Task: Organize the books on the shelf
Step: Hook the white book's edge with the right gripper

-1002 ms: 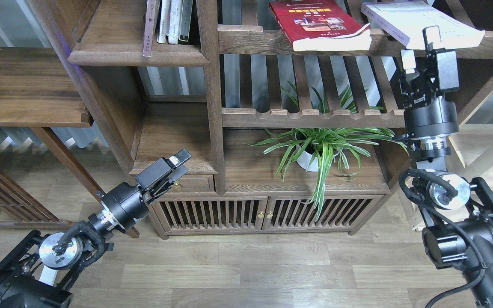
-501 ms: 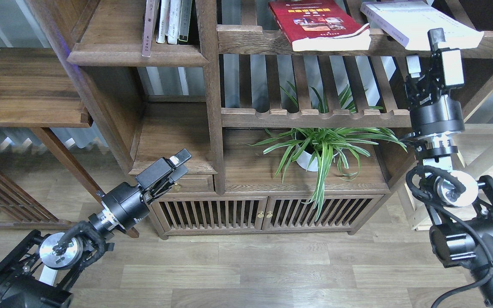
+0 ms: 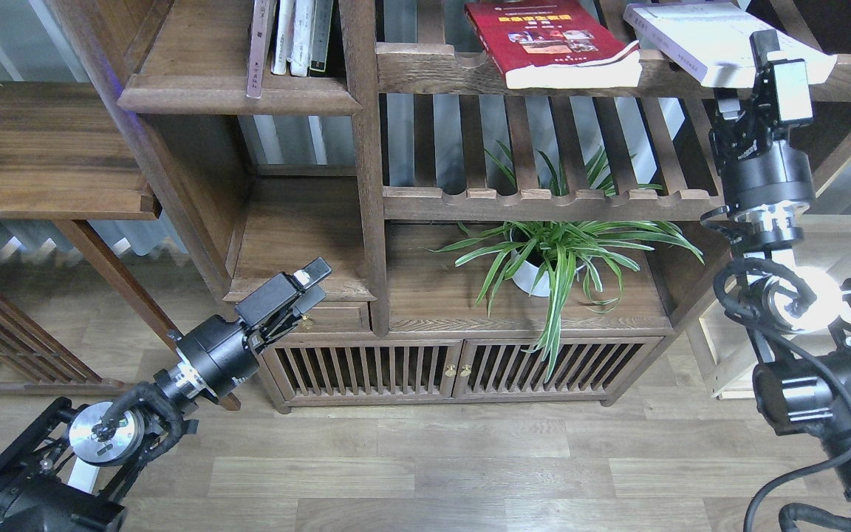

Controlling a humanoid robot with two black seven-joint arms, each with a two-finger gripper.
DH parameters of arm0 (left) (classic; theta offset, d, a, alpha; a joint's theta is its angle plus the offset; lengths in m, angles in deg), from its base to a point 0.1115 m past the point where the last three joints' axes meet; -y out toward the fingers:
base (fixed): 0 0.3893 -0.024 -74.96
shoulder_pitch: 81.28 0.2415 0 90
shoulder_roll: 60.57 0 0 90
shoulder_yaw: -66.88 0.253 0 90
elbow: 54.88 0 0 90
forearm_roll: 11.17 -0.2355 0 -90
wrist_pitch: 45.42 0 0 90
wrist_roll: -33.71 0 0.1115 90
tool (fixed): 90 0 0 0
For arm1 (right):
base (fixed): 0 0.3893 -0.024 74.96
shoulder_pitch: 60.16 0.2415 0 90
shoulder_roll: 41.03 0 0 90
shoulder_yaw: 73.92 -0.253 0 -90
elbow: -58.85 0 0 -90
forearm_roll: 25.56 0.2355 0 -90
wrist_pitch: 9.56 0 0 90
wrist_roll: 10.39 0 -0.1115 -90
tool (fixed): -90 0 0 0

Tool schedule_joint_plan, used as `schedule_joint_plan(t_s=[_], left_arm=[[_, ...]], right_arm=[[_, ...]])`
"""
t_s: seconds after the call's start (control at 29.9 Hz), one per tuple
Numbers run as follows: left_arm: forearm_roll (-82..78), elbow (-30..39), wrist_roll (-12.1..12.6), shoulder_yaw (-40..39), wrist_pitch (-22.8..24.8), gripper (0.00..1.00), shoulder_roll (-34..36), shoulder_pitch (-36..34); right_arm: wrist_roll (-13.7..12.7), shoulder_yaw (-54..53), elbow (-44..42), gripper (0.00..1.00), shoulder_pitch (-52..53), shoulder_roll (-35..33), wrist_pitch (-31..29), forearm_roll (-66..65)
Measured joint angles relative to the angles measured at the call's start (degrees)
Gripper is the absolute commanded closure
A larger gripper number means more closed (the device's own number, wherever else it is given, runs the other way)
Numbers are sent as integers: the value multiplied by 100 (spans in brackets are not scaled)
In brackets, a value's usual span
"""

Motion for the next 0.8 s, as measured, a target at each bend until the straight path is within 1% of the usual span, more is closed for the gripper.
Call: schedule_joint_plan(t_s=[0.17,0.53,0.8], left_arm=[[10,0,-6,-17,0,1,5,7],[10,-3,-3,-25,0,1,8,23],[17,-4,1,-10,0,1,8,4]], right_arm=[[-6,38,-52,2,15,6,171,1],[-9,-1,-97,3,112,-29,203,1],[-12,-29,-104,4,144,-229,221,82]])
